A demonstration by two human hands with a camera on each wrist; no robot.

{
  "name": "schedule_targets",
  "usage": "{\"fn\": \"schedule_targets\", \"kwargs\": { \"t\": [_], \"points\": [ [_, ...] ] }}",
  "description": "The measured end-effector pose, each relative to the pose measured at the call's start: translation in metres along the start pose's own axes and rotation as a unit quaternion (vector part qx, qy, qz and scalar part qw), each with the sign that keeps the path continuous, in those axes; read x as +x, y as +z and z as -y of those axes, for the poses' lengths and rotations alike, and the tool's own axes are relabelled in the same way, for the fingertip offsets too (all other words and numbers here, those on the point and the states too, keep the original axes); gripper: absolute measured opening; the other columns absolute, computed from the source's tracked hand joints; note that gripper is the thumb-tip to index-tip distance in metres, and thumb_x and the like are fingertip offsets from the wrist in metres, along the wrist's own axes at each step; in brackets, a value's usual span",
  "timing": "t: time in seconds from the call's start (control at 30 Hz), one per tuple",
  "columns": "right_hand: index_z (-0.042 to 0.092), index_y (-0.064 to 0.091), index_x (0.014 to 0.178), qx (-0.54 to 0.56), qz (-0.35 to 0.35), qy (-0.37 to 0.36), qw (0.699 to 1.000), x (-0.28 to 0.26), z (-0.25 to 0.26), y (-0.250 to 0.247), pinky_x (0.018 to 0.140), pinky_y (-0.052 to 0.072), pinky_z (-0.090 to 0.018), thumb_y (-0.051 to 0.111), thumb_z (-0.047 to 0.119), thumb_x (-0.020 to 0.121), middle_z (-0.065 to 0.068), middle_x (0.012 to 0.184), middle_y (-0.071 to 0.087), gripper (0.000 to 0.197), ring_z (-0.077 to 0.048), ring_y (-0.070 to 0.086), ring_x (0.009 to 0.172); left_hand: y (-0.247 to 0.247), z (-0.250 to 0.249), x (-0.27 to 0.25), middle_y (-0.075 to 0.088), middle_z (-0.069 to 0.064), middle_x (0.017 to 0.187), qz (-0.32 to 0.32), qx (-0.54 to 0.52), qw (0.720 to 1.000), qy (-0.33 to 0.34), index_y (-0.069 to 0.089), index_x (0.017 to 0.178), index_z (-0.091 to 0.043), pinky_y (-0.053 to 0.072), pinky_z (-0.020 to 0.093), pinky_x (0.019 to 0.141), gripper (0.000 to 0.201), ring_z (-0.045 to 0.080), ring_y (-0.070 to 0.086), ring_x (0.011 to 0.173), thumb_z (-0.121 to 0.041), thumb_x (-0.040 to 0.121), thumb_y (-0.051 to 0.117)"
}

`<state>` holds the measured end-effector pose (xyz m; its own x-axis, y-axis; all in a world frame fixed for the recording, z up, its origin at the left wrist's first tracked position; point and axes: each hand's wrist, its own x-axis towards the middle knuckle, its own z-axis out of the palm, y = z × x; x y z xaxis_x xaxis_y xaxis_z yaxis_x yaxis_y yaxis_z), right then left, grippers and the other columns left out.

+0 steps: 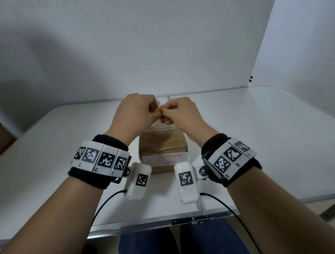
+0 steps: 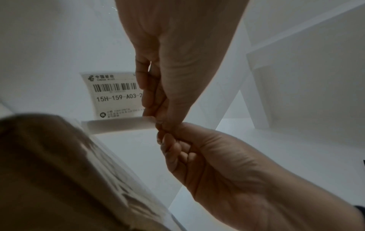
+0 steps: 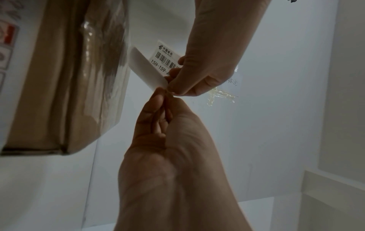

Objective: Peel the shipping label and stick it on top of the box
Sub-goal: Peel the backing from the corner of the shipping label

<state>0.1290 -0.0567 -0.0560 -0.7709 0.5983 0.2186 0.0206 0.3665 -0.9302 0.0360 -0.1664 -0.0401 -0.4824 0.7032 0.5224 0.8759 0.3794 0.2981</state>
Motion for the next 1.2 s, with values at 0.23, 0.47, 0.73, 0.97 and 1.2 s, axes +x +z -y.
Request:
{"fn": "schedule_targets", "kwargs": {
  "t": [0.23,0.47,0.73,0.97,1.2],
  "points": [
    [0.017,0.069,0.072,0.037,0.013,0.014,0.999,-0.001,-0.006,0.001,0.063,0.052,-0.021,0.063,0.010,0.087,-0.001,0.061,0.068,0.017,-0.011,0.066,0.059,0.006,0.005,-0.006,0.068,-0.007,0.071,-0.002,-0.109,0.992,-0.056,0.066,0.074,-0.022,0.045,0.019,0.062,0.005,0.007,0.061,0.068,-0.025,0.078,0.065],
    [-0.001,0.072,0.092,0.148,0.043,0.053,0.987,-0.002,-0.011,-0.004,0.059,0.054,-0.017,0.067,0.006,0.087,-0.008,0.070,0.069,0.010,-0.010,0.065,0.059,0.007,0.019,-0.007,0.070,-0.006,0.068,0.055,-0.306,0.938,-0.154,0.071,0.076,-0.022,0.053,0.041,0.081,0.010,0.011,0.063,0.069,-0.031,0.081,0.069],
    [0.003,0.071,0.088,0.149,0.036,0.052,0.987,-0.003,-0.015,-0.002,0.061,0.055,-0.019,0.066,0.004,0.087,-0.007,0.070,0.070,0.006,-0.011,0.066,0.061,0.003,0.010,-0.009,0.070,-0.009,0.078,0.016,-0.100,0.994,-0.031,0.072,0.085,-0.021,0.045,0.012,0.068,0.006,0.003,0.063,0.072,-0.027,0.082,0.071],
    [0.011,0.068,0.080,0.081,0.034,0.038,0.995,-0.003,-0.015,-0.004,0.061,0.053,-0.020,0.066,0.009,0.087,-0.004,0.069,0.069,0.008,-0.009,0.067,0.059,0.004,0.003,-0.006,0.067,-0.009,0.072,0.011,-0.088,0.994,-0.060,0.071,0.079,-0.022,0.043,0.013,0.062,0.005,0.008,0.061,0.071,-0.026,0.080,0.067],
    [0.008,0.068,0.079,0.114,0.045,0.057,0.991,-0.004,-0.013,-0.009,0.056,0.051,-0.016,0.060,0.004,0.088,-0.005,0.068,0.067,0.012,-0.011,0.062,0.058,0.001,0.013,-0.003,0.074,0.002,0.081,0.069,-0.305,0.938,-0.149,0.073,0.077,-0.021,0.052,0.039,0.083,0.013,0.012,0.065,0.076,-0.034,0.076,0.072]
  ]
}}
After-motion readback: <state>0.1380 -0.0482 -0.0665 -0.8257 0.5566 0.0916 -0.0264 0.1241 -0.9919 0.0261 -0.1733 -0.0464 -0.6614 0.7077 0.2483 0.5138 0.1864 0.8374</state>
